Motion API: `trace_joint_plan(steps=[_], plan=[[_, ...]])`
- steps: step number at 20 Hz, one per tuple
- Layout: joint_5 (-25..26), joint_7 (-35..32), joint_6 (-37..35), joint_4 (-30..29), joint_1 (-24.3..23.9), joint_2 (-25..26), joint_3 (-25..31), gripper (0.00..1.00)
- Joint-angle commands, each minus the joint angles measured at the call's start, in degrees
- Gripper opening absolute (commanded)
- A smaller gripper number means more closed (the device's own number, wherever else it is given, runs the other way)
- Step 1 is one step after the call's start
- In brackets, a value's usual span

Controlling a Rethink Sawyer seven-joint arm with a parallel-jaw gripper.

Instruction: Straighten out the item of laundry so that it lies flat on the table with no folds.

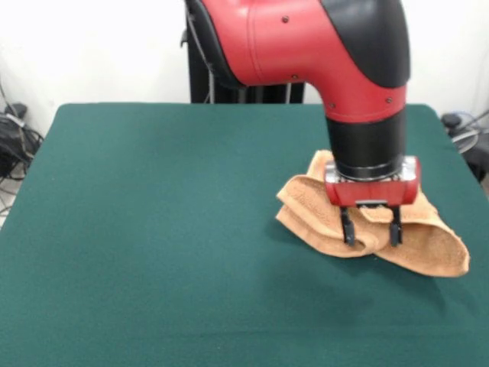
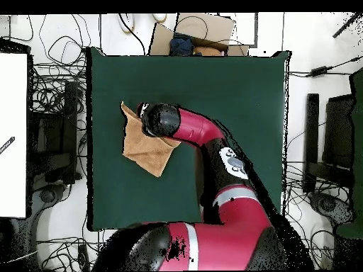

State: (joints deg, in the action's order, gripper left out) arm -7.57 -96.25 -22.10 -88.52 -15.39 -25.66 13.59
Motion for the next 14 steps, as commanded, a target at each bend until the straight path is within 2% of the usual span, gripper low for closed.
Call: trace_joint_plan(steps=[1,14], plan=[[-3.38,-11.63,-5.10,5.14,4.07,3.06,-0.54,1.00],[-5.33,-12.00,-5.43,7.51,5.75,4.40,-1.84,1.00]])
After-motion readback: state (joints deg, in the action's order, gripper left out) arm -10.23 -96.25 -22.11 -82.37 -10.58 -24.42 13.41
